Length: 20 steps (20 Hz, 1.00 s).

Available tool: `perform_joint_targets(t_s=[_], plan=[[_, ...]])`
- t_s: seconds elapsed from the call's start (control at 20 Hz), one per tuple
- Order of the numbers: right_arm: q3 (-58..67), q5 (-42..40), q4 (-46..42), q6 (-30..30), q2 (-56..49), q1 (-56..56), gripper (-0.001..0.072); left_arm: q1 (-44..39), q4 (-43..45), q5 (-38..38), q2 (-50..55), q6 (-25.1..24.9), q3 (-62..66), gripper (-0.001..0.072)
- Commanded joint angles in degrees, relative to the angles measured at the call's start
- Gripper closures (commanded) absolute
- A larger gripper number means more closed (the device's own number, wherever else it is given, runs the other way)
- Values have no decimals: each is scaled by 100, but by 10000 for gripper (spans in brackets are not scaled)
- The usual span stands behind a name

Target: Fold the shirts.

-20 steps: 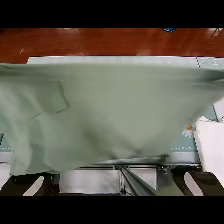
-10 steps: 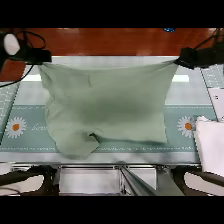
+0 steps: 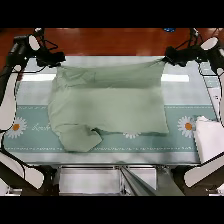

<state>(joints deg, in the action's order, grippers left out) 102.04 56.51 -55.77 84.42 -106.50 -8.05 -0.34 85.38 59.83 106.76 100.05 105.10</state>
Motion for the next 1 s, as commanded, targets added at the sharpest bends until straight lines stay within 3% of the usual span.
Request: perform_joint_targets(t_s=[0.0,0.25,0.8,0.85,0.9,0.95], plan=[[133,496,229,31,-203,-251,689,247,-883,446,151,-686,79,693],[111,2365,-643,-354,-234,-278,689,354,-914,2413,236,-1609,24,693],[-754,2743,-728,-129,-238,-278,689,413,-787,2844,321,-1386,-905,692],[-754,2730,-728,-116,-238,-278,660,413,-787,2865,321,-1381,-905,687],[-754,2739,-732,-11,-238,-280,434,411,-785,2949,321,-1283,-905,585],[-752,2820,-737,-17,-227,-284,304,413,-774,3139,321,-1244,-905,290]])
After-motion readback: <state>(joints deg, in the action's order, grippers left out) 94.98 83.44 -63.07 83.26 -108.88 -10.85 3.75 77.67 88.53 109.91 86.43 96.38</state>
